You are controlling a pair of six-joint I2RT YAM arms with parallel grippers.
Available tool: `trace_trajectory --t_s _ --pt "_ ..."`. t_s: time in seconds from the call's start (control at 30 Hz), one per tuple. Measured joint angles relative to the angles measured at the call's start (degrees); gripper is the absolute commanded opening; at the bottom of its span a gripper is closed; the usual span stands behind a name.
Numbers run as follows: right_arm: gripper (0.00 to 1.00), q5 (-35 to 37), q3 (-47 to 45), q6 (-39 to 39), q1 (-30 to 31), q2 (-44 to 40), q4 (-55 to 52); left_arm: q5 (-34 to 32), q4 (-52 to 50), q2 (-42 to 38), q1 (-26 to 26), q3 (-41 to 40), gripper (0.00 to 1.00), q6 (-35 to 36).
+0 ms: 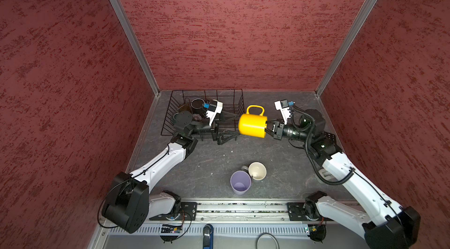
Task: Load cups into a dish rack
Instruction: Place the cup upside down at the dish rack.
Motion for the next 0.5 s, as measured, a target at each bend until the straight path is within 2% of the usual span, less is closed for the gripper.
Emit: trace_trajectory --t_s 0.5 --pt "0.0 -1.05 0.0 -0.26 3.43 5.01 6.25 2.86 3.96 2.32 -1.25 1.46 0.98 -3.98"
